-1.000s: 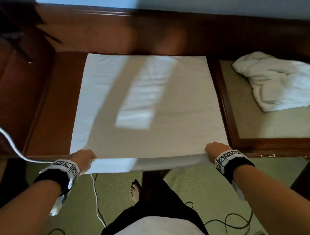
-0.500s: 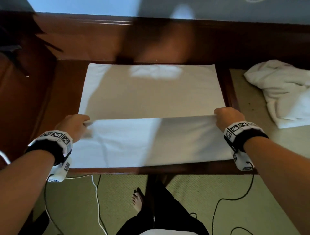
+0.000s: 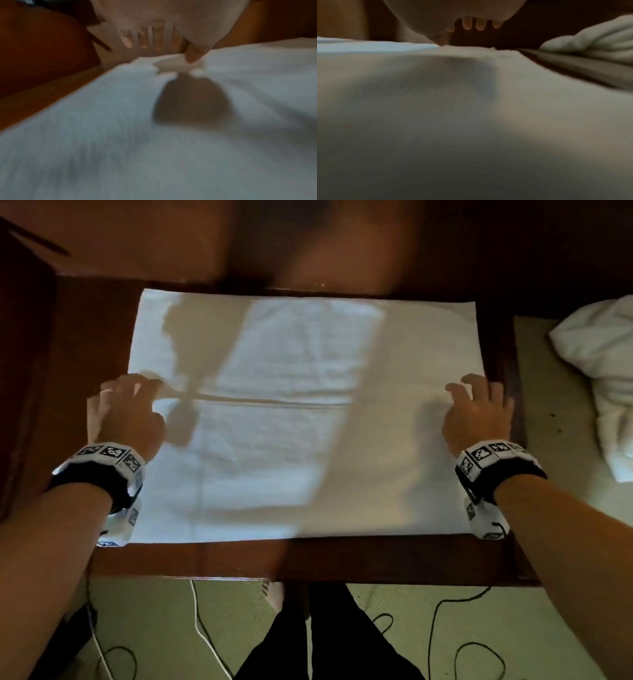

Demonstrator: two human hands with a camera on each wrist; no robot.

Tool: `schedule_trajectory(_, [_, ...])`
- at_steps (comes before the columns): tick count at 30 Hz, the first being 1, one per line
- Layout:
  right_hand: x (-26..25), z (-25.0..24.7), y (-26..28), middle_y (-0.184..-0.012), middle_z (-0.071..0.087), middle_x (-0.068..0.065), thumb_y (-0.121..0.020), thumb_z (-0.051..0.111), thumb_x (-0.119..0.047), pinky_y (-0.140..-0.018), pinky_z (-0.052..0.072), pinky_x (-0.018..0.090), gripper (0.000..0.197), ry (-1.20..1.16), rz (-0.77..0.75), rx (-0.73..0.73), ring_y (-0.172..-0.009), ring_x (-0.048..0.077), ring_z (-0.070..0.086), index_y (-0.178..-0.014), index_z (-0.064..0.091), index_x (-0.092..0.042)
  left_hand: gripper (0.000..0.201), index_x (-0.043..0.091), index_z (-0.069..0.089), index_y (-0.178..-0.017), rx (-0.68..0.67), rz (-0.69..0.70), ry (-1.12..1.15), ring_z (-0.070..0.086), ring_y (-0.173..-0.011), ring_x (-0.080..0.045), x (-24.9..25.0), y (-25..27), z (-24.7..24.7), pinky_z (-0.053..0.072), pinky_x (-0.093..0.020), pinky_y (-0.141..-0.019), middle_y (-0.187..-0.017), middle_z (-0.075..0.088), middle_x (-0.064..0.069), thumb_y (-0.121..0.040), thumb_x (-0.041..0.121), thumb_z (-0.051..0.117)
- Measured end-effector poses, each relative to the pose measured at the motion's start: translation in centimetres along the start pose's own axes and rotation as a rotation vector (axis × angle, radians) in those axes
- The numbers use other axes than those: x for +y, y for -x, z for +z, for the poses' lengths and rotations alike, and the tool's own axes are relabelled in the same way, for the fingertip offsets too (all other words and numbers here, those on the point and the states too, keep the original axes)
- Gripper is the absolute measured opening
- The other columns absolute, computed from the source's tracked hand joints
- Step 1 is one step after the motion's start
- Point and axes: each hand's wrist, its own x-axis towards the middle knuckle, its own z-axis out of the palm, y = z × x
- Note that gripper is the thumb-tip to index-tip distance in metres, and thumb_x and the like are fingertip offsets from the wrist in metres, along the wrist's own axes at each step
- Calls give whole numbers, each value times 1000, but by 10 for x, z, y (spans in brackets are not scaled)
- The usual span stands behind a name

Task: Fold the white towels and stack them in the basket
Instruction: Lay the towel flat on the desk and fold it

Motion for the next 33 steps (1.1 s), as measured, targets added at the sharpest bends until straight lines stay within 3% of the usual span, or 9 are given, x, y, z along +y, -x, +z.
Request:
schedule_trajectory(2, [-11, 15, 29, -142, 47, 14, -85, 59, -16, -96, 35, 53, 44, -107, -13, 55, -123, 38, 41, -128, 58, -14, 57, 18, 45, -146, -36, 36, 77, 34, -139, -41, 6, 26, 21, 32, -60, -108, -154, 38, -14, -91, 22, 61])
schedule_trajectory(5, [-26, 35, 86, -162, 18, 9, -96, 39, -47, -110, 25, 53, 60, -132, -36, -197, -144, 35, 20, -151, 33, -25, 69, 29, 17, -160, -215, 125, 103, 12, -152, -37, 8, 83, 60, 17, -62, -117, -168, 8, -6, -98, 56, 33])
schedule_trajectory(9, [-18, 51, 139, -163, -22, -3, -95, 16, -66, -121, 4, 55, 70, -54, -38, -379, -151, 27, -15, -156, -6, -39, 75, 34, -3, -160, -272, 104, 67, -9, -154, -34, -7, 145, 88, 3, -60, -120, -166, -21, 6, -95, 68, 11])
schedule_trajectory(15, [-57, 44, 140, -166, -6, 7, -94, 25, -63, -117, 15, 59, 74, -124, -5, -295, -152, 32, -2, -158, 13, -28, 81, 23, 11, -161, -234, 80, 106, 7, -151, -43, 18, 152, 83, 12, -68, -118, -169, -3, -9, -94, 67, 25])
schedule_trajectory(18, [-127, 43, 143, -165, 8, 11, -92, 36, -60, -113, 19, 55, 73, -174, -210, -213, -151, 34, 10, -155, 27, -24, 81, 20, 23, -159, -256, 285, 36, 18, -148, -48, 59, 153, 85, 20, -71, -114, -166, 13, -16, -92, 66, 30])
schedule_trajectory(21, [-168, 50, 163, -166, 3, 8, -92, 36, -64, -112, 18, 58, 73, -112, -422, -293, -152, 33, 5, -156, 22, -31, 79, 26, 24, -159, -259, 314, 5, 12, -151, -45, 75, 162, 97, 14, -70, -115, -167, 12, -13, -93, 67, 28])
schedule_trajectory(25, [-111, 58, 144, -166, -7, 2, -94, 24, -69, -118, 11, 56, 71, -33, -345, -325, -152, 28, -6, -156, 8, -40, 79, 29, 18, -160, -244, 292, 4, 5, -153, -42, 70, 163, 103, 7, -67, -117, -169, 5, -8, -93, 70, 25])
schedule_trajectory(28, [-33, 53, 111, -166, -10, 1, -92, 15, -71, -119, 8, 55, 71, -29, -83, -349, -152, 25, -7, -156, 2, -42, 80, 29, 16, -161, -251, 277, 15, 2, -153, -39, 72, 162, 101, 7, -66, -117, -169, 2, -6, -93, 71, 24])
schedule_trajectory(33, [20, 35, 82, -166, -6, 6, -93, 11, -64, -119, 9, 59, 75, -24, 144, -337, -152, 26, -4, -158, 9, -28, 83, 23, 27, -157, -234, 210, 92, 14, -150, -42, 85, 156, 91, 14, -67, -116, -165, 16, -12, -88, 69, 36])
